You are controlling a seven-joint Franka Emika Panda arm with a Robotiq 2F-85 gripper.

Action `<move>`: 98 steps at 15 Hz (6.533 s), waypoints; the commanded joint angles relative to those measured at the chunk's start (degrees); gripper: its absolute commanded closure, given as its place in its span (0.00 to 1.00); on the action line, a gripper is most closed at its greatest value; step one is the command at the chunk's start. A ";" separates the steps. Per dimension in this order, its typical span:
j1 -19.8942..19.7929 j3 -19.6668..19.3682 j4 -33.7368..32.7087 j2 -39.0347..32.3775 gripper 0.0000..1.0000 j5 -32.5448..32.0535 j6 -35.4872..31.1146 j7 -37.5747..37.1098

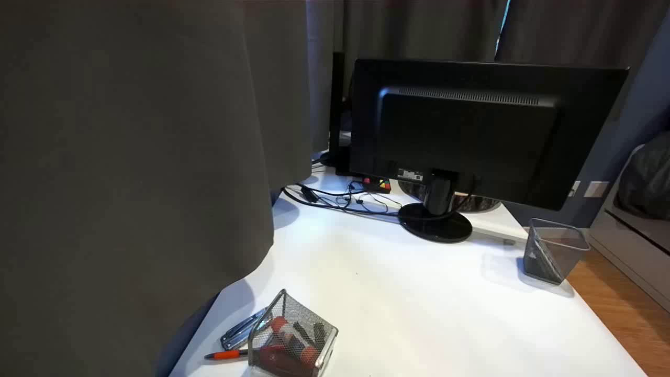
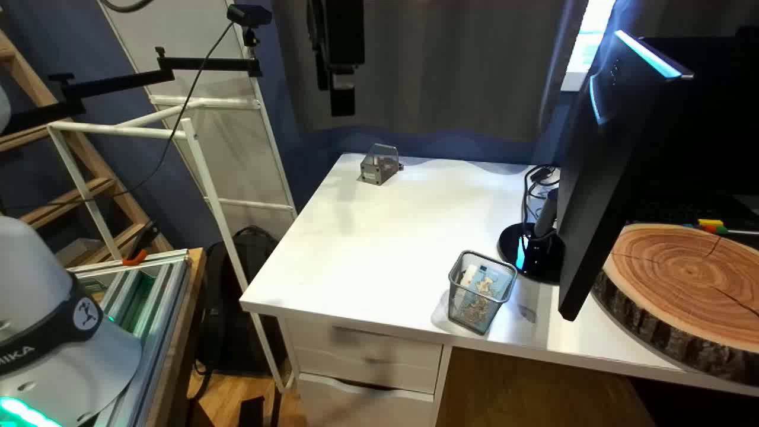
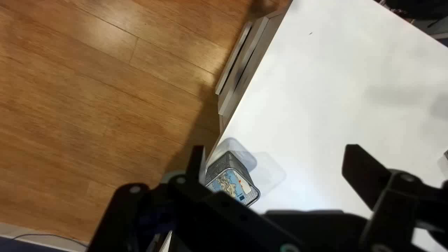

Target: Put the container upright

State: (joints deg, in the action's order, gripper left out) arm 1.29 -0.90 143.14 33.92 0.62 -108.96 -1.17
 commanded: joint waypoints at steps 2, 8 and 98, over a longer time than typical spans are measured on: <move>-0.48 0.40 -0.11 -0.03 0.00 0.23 0.14 0.23; -0.48 0.40 -0.11 -0.03 0.00 0.23 0.14 0.23; 39.28 5.80 -99.15 -104.48 0.00 -6.72 -22.74 -24.04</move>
State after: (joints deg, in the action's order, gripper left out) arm 40.13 5.63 44.48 -69.94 -5.72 -130.66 -23.85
